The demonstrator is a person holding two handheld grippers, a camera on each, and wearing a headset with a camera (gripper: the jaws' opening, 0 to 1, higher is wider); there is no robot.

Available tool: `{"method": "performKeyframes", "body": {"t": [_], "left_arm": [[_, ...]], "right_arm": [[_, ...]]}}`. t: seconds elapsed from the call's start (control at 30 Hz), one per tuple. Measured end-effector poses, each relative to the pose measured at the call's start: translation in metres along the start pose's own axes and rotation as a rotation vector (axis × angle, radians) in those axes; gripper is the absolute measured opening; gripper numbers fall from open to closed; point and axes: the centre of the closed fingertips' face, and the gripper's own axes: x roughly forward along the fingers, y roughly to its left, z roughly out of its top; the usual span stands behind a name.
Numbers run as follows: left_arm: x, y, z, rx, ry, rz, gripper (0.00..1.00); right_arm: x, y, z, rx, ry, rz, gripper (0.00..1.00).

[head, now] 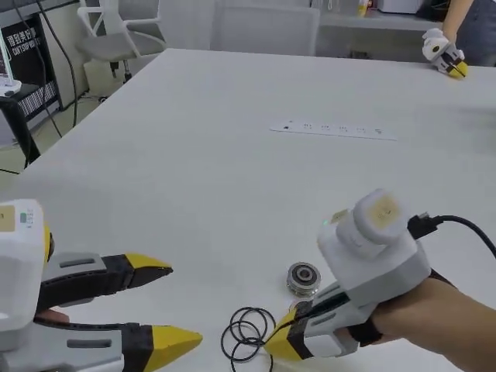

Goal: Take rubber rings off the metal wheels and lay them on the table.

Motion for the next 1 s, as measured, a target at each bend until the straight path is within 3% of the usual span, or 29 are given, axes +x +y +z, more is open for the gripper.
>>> {"method": "performKeyframes", "body": {"t": [0.6,0.83,1.0], "left_arm": [[0.000,0.000,-0.001,-0.004,0.003,0.002,0.49],[0.001,-0.001,-0.002,-0.007,0.005,-0.010,0.50],[0.002,-0.003,-0.003,-0.007,0.012,-0.019,0.50]], "right_arm": [[-0.012,-0.006,0.007,-0.025,-0.027,-0.038,0.08],[-0.019,-0.004,0.003,-0.095,0.016,-0.053,0.16],[-0.022,0.008,-0.004,-0.179,0.062,-0.042,0.27]]}}
